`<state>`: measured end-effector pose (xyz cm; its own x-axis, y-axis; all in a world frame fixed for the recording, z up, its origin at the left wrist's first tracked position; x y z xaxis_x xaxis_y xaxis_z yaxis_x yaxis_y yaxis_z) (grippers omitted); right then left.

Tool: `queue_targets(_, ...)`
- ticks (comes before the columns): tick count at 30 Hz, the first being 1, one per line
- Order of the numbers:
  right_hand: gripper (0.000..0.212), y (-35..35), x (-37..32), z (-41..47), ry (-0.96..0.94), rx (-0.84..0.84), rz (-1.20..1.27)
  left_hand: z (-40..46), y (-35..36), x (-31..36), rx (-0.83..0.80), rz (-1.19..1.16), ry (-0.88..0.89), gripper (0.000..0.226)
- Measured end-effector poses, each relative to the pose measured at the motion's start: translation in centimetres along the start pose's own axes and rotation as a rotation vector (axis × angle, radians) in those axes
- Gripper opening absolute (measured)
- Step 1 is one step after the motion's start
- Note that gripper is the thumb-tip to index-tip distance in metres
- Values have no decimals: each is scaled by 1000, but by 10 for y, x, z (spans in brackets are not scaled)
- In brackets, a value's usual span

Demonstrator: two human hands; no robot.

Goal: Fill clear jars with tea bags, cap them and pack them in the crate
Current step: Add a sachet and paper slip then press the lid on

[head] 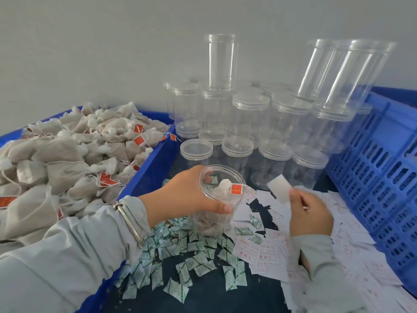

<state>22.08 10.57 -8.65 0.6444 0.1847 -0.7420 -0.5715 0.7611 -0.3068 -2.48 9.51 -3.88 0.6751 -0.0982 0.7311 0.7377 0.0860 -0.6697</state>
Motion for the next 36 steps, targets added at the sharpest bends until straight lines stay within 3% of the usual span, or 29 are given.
queue_targets(2, 18, -12, -31, 2, -127, 88, 165, 0, 2, 1, -12, 22, 25, 93)
queue_targets(5, 17, -17, -77, -3, -361, 62, 335, 0, 3, 1, -25, 54, 43, 92)
queue_targets(8, 11, -4, -104, -13, -540, -74, 341, -1, 3, 2, -20, 65, 67, 92)
queue_targets(14, 15, 14, -108, -29, -638, -284, 217, -1, 4, 6, -34, 79, 116, 81)
queue_targets(17, 28, 18, -107, -31, -669, -401, 186, -1, 5, 6, -17, 70, 130, 76)
queue_targets(24, 84, 23, -115, -43, -780, -731, -75, 3, 3, -1, 48, 129, 149, 76)
queue_targets(28, 82, 19, -117, -42, -687, -734, 18, 3, 3, -2, 59, 142, 133, 65)
queue_targets(31, 58, 5, -114, -27, -588, -489, 247, 3, -4, 3, 85, 13, 94, 75)
queue_targets(33, 44, -1, -103, -12, -489, -318, 310, 1, -10, 3, 129, -48, 42, 70)
queue_targets(36, 31, 6, -80, 4, -258, -304, 222, 3, -17, 2, 211, -129, -22, 49)
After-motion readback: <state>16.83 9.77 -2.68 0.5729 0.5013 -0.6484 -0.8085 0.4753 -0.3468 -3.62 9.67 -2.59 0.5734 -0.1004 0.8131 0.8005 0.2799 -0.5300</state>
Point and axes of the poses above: each hand's wrist, its own z-axis towards the middle knuckle, its own y-axis out of the palm, x = y × z, the point moved 3 cm from there along z, towards the middle knuckle, and after that the axes turned 13 degrees about x, right-handed, at the moved point
